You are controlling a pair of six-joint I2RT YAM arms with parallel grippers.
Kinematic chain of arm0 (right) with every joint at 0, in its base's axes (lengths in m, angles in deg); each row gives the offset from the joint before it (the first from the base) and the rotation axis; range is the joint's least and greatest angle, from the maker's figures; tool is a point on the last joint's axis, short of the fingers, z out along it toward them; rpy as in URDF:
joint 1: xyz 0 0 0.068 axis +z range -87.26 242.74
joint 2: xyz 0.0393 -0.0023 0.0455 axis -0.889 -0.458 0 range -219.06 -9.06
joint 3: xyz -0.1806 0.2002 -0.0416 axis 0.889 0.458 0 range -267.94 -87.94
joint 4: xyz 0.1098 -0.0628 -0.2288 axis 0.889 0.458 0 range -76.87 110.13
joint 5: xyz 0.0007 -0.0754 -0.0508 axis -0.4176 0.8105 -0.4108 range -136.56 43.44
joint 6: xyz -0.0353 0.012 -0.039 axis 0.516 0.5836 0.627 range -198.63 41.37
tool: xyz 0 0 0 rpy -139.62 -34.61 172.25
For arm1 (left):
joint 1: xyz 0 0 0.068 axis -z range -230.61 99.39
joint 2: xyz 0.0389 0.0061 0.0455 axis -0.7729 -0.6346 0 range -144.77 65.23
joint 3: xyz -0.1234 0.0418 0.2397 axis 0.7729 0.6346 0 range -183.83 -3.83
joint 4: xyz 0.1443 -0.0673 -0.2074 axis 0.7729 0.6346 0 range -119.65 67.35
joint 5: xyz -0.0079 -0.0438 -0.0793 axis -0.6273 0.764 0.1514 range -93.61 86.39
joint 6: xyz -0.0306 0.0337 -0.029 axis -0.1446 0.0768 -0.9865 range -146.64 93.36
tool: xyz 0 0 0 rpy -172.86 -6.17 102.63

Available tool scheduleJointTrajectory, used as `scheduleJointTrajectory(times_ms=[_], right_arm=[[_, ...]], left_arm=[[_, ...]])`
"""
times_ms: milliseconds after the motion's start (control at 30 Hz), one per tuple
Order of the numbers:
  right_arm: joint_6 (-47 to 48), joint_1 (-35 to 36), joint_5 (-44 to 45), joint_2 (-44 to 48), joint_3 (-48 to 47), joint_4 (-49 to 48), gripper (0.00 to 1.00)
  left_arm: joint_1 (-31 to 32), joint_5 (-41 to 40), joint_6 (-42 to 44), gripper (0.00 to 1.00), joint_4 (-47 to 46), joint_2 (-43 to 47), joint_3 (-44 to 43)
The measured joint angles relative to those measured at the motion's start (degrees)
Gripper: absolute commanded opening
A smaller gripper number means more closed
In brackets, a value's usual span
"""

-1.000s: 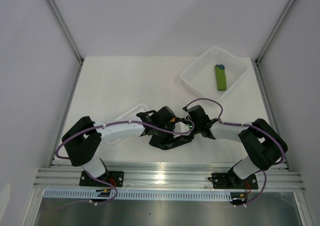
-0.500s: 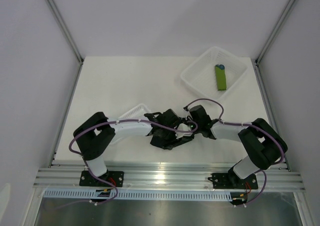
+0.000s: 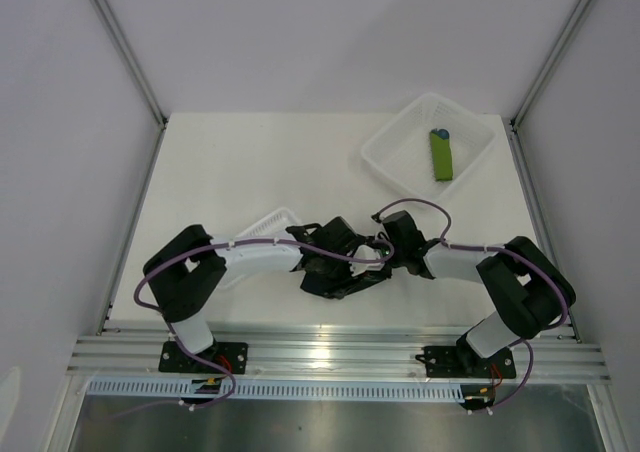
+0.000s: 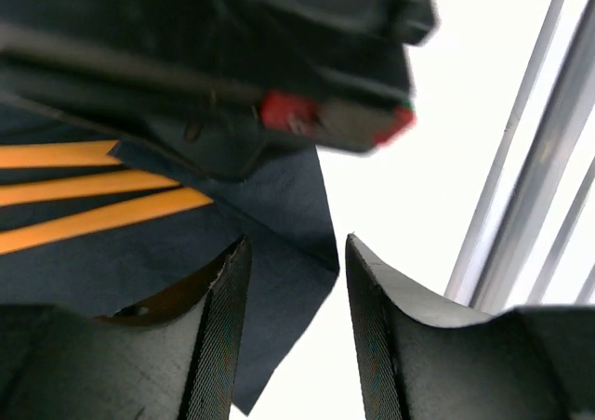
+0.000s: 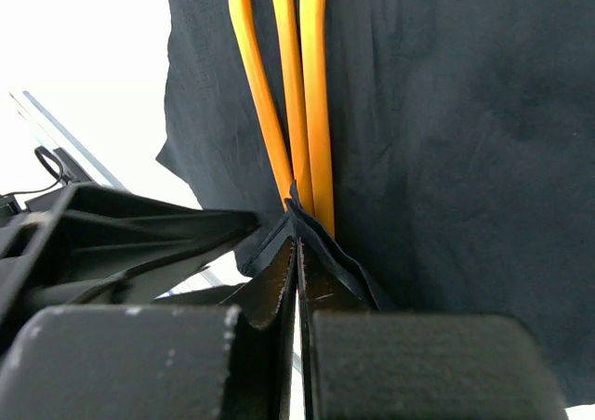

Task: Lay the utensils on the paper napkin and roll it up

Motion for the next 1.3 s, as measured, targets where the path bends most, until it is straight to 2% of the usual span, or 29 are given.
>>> scheduleJointTrajectory(times_ms=[300,700,1000,1300], right_arm=[[-0.04,-0.02,-0.02,0.0,0.17,-0.04,0.0],[-0.09,-0.26,-0.04,0.0,0.17,-0.07,0.0],[-0.46,-0.35,-0.07,0.24,0.17,0.2,0.0],[0.5,-2.82,1.44,4.68,1.57,3.06,0.0]], left_arm=[[-0.04,-0.2,0.09,0.48,0.44,6.25,0.07],[-0.04,-3.17,-2.62,0.37,-0.04,-1.62,-1.57],[-0.04,-5.6,-4.37,0.33,-0.15,-1.99,-1.92],[0.13,-5.64,-4.48,0.33,-1.79,-2.54,-2.75]])
